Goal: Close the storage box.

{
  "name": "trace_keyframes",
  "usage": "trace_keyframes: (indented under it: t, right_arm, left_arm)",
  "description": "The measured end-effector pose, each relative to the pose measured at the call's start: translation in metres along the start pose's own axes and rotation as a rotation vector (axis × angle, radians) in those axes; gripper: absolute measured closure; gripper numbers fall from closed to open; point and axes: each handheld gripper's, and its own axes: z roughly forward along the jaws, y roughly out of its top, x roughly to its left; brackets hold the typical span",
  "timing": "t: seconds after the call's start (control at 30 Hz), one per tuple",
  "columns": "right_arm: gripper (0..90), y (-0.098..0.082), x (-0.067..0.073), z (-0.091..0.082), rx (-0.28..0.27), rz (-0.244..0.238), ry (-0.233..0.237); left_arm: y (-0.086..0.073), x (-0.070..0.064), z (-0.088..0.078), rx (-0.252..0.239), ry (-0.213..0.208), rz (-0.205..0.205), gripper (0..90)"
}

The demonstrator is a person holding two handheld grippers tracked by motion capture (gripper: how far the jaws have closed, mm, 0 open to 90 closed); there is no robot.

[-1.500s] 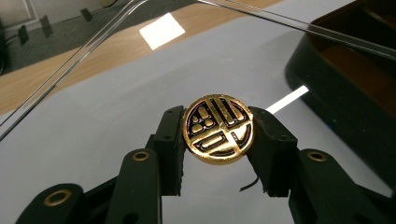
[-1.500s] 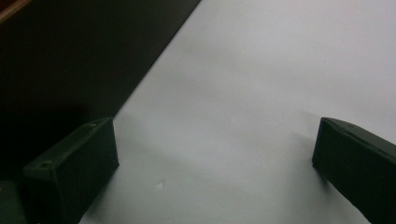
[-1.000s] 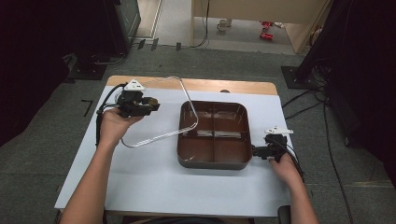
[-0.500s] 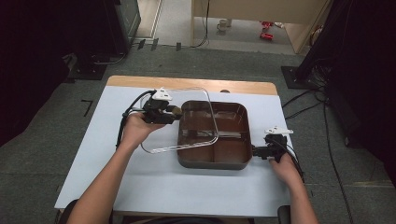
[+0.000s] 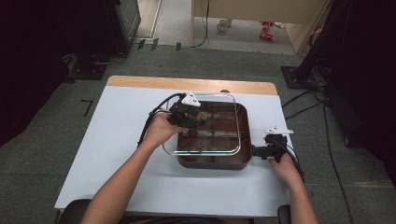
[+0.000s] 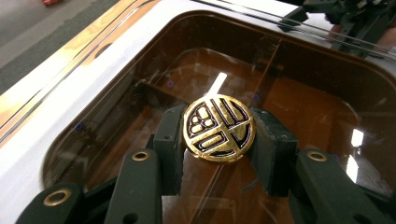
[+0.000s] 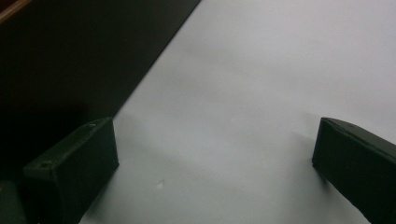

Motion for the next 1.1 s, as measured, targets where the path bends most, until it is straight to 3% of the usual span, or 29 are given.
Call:
trace_keyframes:
  t: [0.1, 0.47, 0.8, 1.1]
  right_arm:
    - [0.0, 0.0, 0.0, 0.0, 0.0, 0.0, 0.0]
    - [0.0, 0.0, 0.0, 0.0, 0.0, 0.0, 0.0]
    - [0.0, 0.0, 0.0, 0.0, 0.0, 0.0, 0.0]
    - [0.0, 0.0, 0.0, 0.0, 0.001, -0.001, 0.0]
  left_arm:
    - [0.005, -0.006, 0.009, 0.012, -0.021, 0.026, 59.3]
    - [0.005, -0.013, 0.028, 0.041, -0.05, 0.051, 59.3]
    - [0.003, -0.013, 0.044, 0.057, -0.042, 0.025, 59.3]
    - [0.001, -0.017, 0.053, 0.064, -0.037, 0.04, 59.3]
